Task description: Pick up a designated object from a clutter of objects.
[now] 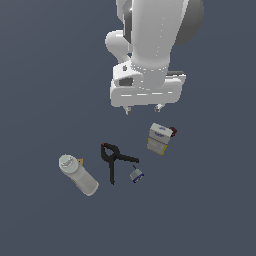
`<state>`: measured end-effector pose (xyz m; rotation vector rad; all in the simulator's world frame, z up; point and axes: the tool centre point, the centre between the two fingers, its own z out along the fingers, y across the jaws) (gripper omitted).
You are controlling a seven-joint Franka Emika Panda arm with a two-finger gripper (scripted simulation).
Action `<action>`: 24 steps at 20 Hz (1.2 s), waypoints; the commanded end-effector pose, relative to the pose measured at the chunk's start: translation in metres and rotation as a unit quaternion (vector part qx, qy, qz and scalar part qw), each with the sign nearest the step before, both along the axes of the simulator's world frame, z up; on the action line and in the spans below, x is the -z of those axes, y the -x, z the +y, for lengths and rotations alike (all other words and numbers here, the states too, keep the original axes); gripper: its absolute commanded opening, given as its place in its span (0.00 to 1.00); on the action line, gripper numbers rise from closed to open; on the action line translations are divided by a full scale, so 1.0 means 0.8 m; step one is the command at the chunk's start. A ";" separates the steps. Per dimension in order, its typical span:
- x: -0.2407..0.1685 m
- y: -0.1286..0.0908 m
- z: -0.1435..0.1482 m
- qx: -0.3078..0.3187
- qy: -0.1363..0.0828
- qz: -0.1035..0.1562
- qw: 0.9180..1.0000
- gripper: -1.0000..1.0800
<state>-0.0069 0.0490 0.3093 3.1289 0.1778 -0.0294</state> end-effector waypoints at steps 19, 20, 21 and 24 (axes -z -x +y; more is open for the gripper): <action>0.003 0.003 -0.002 -0.003 0.004 0.015 1.000 0.96; 0.004 0.003 0.000 -0.008 0.004 0.015 1.000 0.96; 0.006 0.003 0.001 -0.014 0.003 0.015 1.000 0.96; 0.013 0.004 0.007 -0.037 0.003 0.014 0.999 0.96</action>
